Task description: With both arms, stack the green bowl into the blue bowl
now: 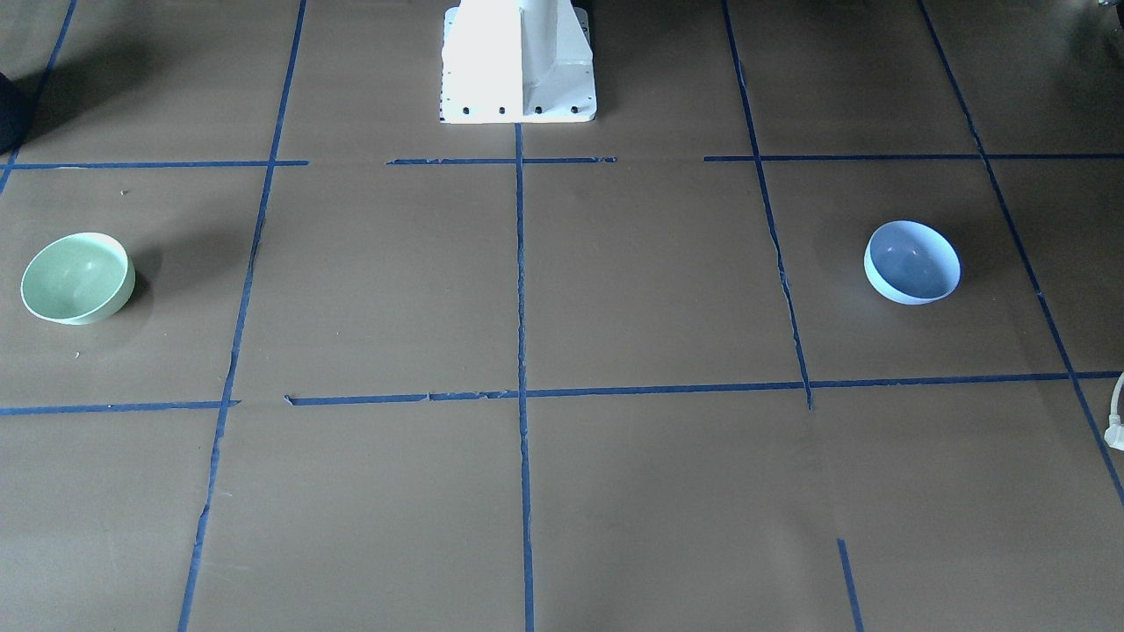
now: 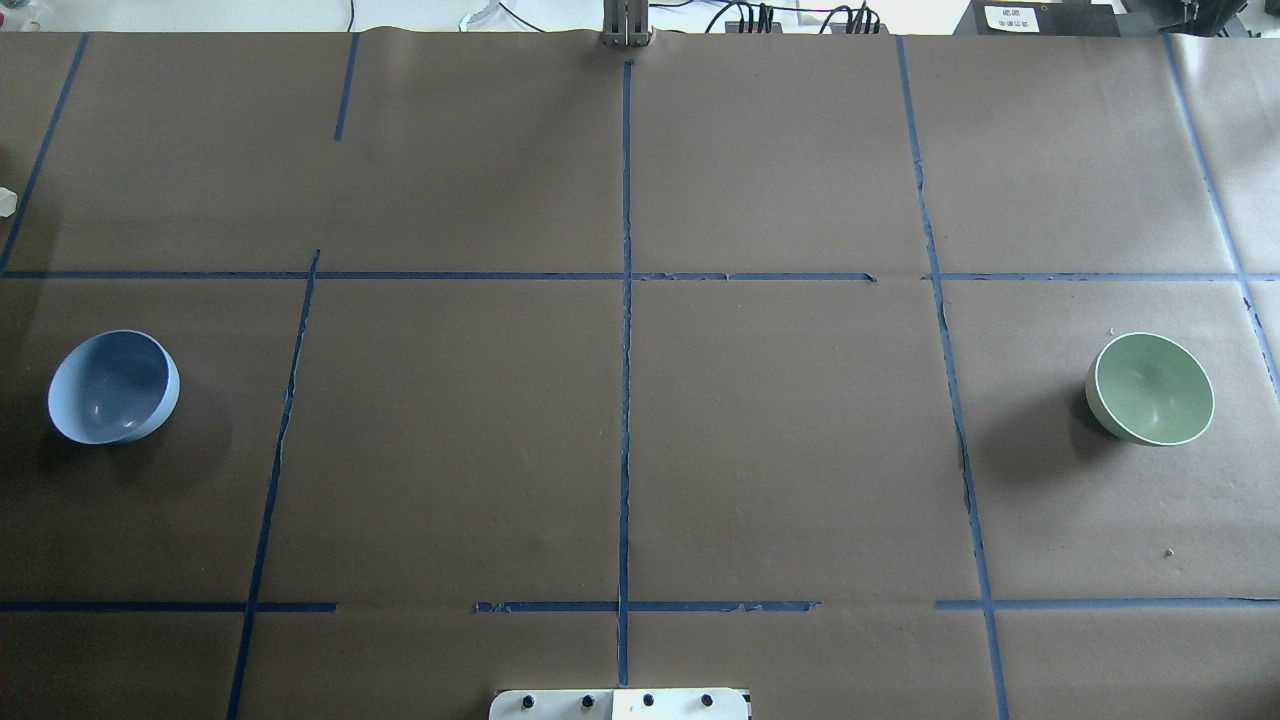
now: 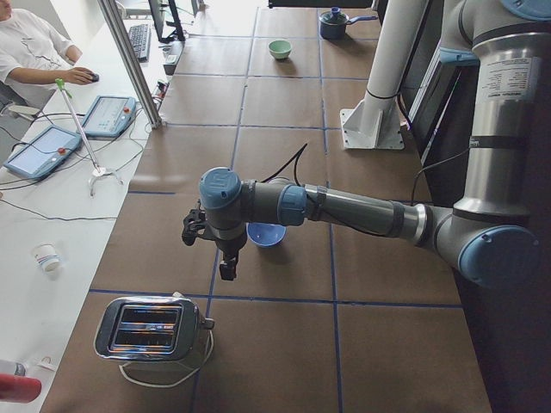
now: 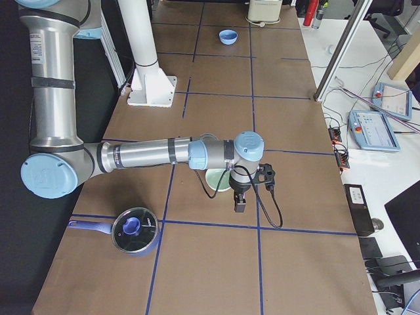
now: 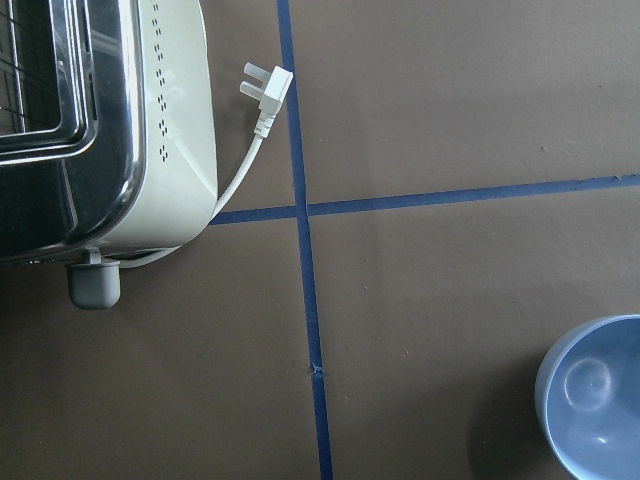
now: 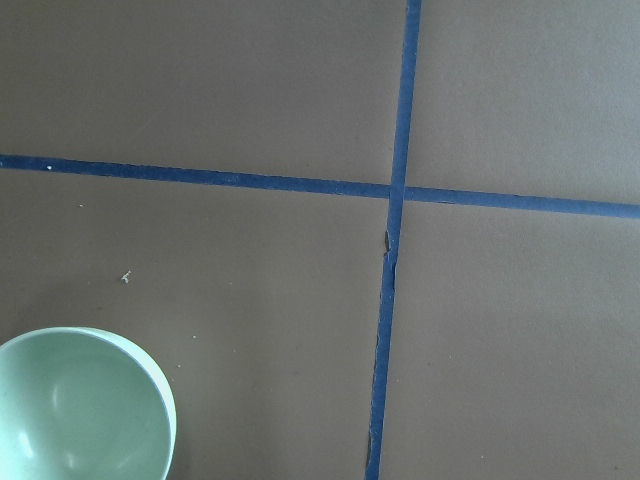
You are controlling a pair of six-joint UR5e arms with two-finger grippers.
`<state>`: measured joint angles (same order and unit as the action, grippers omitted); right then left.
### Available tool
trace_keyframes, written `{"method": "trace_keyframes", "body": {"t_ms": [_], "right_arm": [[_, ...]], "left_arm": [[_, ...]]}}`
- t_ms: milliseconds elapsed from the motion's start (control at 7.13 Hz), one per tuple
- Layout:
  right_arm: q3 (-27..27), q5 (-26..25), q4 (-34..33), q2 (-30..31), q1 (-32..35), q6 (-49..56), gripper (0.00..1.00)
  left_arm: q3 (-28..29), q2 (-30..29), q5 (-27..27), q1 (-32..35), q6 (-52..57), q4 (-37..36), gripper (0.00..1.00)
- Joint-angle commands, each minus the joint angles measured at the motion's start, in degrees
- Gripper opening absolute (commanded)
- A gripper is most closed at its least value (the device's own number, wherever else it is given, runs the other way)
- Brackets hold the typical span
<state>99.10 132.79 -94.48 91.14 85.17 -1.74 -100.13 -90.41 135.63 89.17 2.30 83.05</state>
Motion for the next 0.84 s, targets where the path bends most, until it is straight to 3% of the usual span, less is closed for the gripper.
{"method": "trace_keyframes", "body": {"t_ms": [0, 140, 701], "right_arm": [[0.04, 0.02, 0.0, 0.09, 0.0, 0.07, 1.0], [0.04, 0.02, 0.09, 0.0, -0.09, 0.07, 1.0], [0.3, 0.36, 0.0, 0.0, -1.06, 0.07, 1.0]], "left_arm": [[-0.67, -0.2, -0.19, -0.05, -1.85, 0.0, 1.0], [-1.11, -0.47, -0.36, -0.39, -6.74, 0.44, 1.0], [-2.35, 1.11, -0.19, -0.66, -7.58, 0.71, 1.0]]}}
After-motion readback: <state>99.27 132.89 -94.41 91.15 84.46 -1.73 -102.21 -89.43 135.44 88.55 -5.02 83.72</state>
